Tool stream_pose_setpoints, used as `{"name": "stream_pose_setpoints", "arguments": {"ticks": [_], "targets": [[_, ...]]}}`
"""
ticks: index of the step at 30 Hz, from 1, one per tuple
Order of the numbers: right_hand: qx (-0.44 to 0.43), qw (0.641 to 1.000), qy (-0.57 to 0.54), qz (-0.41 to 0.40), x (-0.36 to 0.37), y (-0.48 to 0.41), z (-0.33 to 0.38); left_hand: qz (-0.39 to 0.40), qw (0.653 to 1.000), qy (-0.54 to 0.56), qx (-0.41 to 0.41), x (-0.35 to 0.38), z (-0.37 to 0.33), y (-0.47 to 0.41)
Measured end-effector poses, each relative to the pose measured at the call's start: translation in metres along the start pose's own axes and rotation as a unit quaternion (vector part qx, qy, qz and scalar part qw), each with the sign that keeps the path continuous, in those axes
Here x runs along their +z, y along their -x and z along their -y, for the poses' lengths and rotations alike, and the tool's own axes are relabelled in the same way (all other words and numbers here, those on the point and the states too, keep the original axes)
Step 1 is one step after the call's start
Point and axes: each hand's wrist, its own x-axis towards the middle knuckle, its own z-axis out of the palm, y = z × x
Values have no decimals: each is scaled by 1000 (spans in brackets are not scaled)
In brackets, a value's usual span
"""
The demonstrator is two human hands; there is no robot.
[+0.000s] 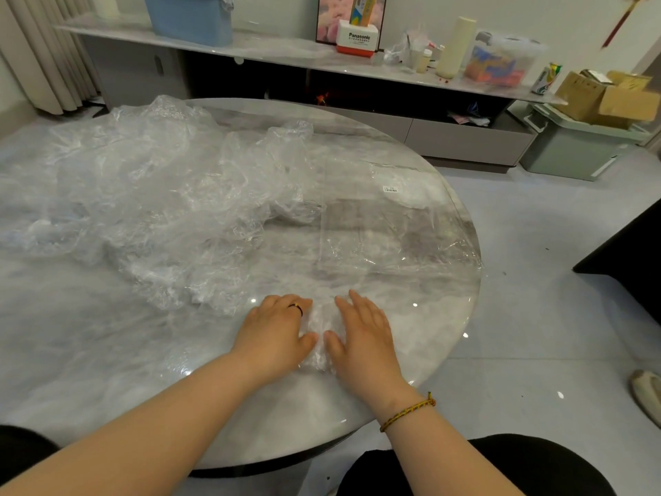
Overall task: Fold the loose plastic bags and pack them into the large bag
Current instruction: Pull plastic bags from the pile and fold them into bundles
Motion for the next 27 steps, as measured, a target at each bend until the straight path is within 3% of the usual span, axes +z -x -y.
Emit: {"name": "stream_pose_setpoints", "arguments": {"ticks": [3,6,10,14,16,18,22,24,27], "targets": [[60,995,-43,-69,-19,-2,-8,4,995,84,-50,-6,-10,-13],[132,985,-105,-42,-34,-5,-15,66,994,29,-83,-11,-19,-20],[157,974,-164,-24,-41,-5,-18,90,991,11,-100,-14,-24,-25],[159,960,-229,-30,-44,-4,-18,72,979,150,-119,-14,-15,-26],[175,939,-293,-37,-48,-4,-14,19,940,312,-140,-17,-12,-23],[199,900,-385,-46,-50,-5,-11,-45,873,458,-162,-21,-11,-20],[212,826,-522,1,-44,-2,-1,-87,748,634,-174,-27,-16,-18],[201,805,-557,18,-40,-2,4,-87,724,664,-168,-27,-21,-18],[174,780,-601,-21,-37,-5,6,-76,722,672,-144,-23,-30,-17]]}}
